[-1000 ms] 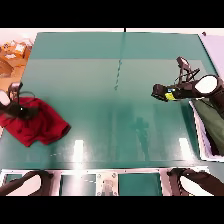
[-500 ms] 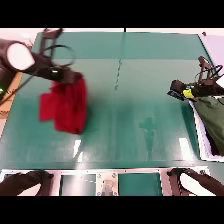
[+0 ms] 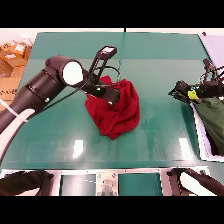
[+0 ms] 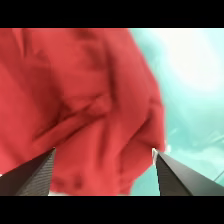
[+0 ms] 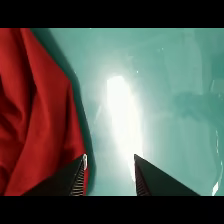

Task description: Fold the shirts.

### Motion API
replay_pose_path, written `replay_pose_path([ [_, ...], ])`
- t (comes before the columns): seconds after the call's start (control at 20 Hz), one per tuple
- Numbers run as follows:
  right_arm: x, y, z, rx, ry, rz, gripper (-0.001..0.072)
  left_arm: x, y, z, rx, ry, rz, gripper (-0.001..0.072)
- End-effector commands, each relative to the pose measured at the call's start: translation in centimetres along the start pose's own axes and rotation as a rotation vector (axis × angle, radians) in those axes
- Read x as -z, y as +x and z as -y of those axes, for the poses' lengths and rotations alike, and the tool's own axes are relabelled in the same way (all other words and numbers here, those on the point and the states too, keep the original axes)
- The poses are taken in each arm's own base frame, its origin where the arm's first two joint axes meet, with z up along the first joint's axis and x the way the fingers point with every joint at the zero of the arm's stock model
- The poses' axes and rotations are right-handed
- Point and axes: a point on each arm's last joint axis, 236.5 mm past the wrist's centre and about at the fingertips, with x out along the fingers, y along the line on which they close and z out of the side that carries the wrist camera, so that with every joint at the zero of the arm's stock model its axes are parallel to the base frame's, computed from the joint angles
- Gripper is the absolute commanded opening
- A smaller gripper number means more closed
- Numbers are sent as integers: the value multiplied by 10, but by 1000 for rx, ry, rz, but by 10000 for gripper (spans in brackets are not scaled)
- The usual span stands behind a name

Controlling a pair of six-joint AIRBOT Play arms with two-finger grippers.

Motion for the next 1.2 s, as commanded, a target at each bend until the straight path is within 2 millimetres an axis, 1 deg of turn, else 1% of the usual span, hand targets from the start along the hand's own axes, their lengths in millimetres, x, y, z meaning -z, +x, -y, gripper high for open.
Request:
replay_pose_path([
  [0.0, 7, 0, 0, -1, -19, -29, 386, 16, -12, -55, -86, -62, -96, 700],
  [0.05, 6, 0, 0, -2, -41, -30, 447, 23, -17, -80, -117, -112, -124, 701],
  [0.15, 4, 5, 1, -4, -64, -32, 453, 43, -18, -123, -157, -218, -165, 701],
  [0.2, 4, 11, 3, -1, -64, -42, 453, 56, -12, -140, -172, -265, -182, 700],
  [0.25, 4, 17, 6, 3, -56, -56, 452, 71, -2, -155, -179, -312, -193, 701],
  [0.35, 1, 31, 6, -7, -43, -67, 451, 94, 26, -170, -165, -395, -182, 700],
  [0.4, -1, 38, 3, -26, -46, -67, 451, 100, 41, -173, -155, -422, -164, 701],
  [0.5, -2, 50, -4, -59, -47, -77, 450, 108, 71, -170, -110, -480, -132, 700],
  [0.55, -1, 55, -4, -59, -46, -83, 450, 111, 87, -164, -66, -514, -127, 701],
  [0.65, -1, 64, -6, -58, -52, -89, 449, 113, 111, -151, 11, -552, -141, 700],
  [0.7, -2, 65, -7, -58, -53, -83, 449, 112, 122, -146, 39, -554, -139, 700],
  [0.75, -3, 65, -8, -59, -55, -77, 448, 114, 130, -145, 40, -556, -142, 700],
  [0.8, -4, 66, -9, -59, -57, -72, 448, 115, 135, -148, 33, -562, -141, 699],
  [0.85, -4, 66, -9, -59, -57, -72, 449, 113, 136, -152, 25, -566, -128, 669],
  [0.9, -4, 66, -9, -59, -57, -73, 449, 108, 135, -157, 14, -563, -106, 459],
  [0.95, -4, 66, -9, -60, -58, -73, 449, 99, 132, -164, 4, -560, -79, 204],
  [1.0, -2, 66, -11, -62, -62, -76, 449, 90, 128, -171, 0, -532, -54, 26],
  [1.05, 0, 67, -15, -70, -66, -81, 450, 79, 120, -180, -5, -504, -33, 23],
  [1.1, 3, 68, -24, -91, -66, -90, 451, 71, 110, -192, -16, -493, -19, 22],
  [1.15, 10, 69, -40, -130, -84, -103, 453, 66, 99, -206, -36, -472, -19, 22],
])
